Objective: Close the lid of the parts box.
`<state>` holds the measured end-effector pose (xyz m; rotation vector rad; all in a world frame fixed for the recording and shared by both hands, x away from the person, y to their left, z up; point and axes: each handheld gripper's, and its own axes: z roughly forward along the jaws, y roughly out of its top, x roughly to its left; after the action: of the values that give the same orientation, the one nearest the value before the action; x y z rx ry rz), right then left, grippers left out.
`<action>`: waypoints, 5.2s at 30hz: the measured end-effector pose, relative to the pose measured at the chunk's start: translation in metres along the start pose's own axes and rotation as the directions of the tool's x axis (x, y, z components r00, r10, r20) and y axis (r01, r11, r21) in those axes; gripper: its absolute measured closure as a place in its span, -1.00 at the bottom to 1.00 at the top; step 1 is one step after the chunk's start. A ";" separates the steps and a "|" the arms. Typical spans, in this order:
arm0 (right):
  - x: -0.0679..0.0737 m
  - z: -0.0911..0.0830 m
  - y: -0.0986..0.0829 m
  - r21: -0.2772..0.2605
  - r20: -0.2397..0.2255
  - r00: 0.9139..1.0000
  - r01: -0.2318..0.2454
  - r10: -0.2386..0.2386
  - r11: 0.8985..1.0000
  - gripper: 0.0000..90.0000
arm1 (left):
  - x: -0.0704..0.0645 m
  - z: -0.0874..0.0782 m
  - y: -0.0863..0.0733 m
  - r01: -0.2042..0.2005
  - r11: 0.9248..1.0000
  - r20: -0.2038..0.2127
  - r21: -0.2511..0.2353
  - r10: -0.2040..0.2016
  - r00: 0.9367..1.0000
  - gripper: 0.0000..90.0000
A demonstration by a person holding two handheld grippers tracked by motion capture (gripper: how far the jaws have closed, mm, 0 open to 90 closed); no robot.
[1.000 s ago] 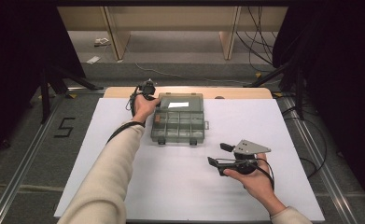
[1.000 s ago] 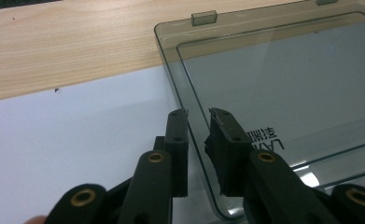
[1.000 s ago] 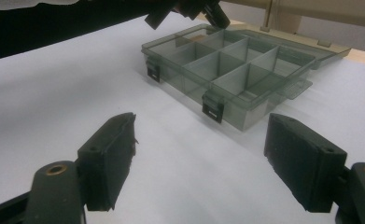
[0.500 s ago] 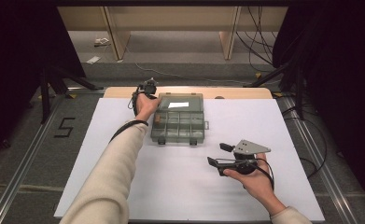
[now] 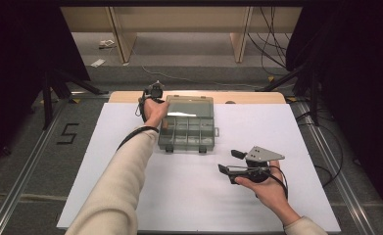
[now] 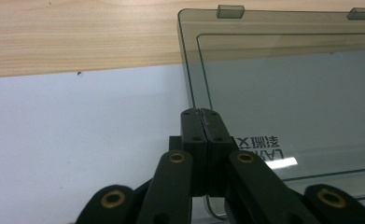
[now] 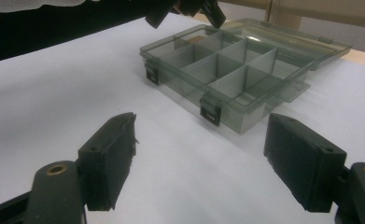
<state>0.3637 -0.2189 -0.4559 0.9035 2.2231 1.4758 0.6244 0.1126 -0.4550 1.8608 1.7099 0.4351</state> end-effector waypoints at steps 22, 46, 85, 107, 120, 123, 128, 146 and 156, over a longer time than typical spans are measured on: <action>-0.016 0.010 0.029 -0.038 0.044 0.999 -0.004 0.006 0.999 -0.36 | 0.003 -0.014 -0.007 0.030 0.995 0.051 -0.099 -0.025 0.998 0.99; -0.106 0.116 0.101 0.041 0.250 0.961 -0.137 0.123 0.990 -0.01 | 0.011 -0.023 -0.019 0.039 0.986 0.094 -0.165 -0.024 0.995 0.99; -0.138 0.180 0.114 0.151 0.413 0.867 -0.367 0.279 0.918 0.77 | 0.012 -0.035 -0.024 0.026 0.976 0.120 -0.216 0.000 0.993 1.00; -0.131 0.187 0.110 0.098 0.496 0.786 -0.473 0.369 0.876 0.96 | 0.012 -0.034 -0.028 0.007 0.976 0.122 -0.218 0.020 0.992 1.00; -0.124 0.188 0.109 0.058 0.528 0.771 -0.449 0.355 0.891 0.99 | 0.014 -0.032 -0.030 -0.020 0.973 0.130 -0.231 0.051 0.990 0.98; -0.121 0.187 0.109 0.044 0.533 0.768 -0.442 0.354 0.896 1.00 | 0.014 -0.032 -0.032 -0.026 0.972 0.133 -0.233 0.059 0.989 0.97; -0.117 0.186 0.108 0.030 0.539 0.772 -0.419 0.338 0.908 1.00 | 0.016 -0.030 -0.033 -0.036 0.972 0.133 -0.233 0.068 0.989 0.95; -0.107 0.181 0.113 0.014 0.533 0.791 -0.364 0.302 0.931 1.00 | 0.010 -0.042 -0.003 -0.050 0.945 0.092 -0.325 0.084 0.992 0.51; -0.104 0.178 0.114 0.003 0.518 0.805 -0.340 0.289 0.940 1.00 | 0.015 -0.049 0.010 -0.012 0.946 0.076 -0.323 0.039 0.996 0.65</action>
<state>0.5811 -0.1325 -0.4340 1.5560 1.8116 1.0745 0.6055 0.1367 -0.4131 1.6405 1.4622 0.6023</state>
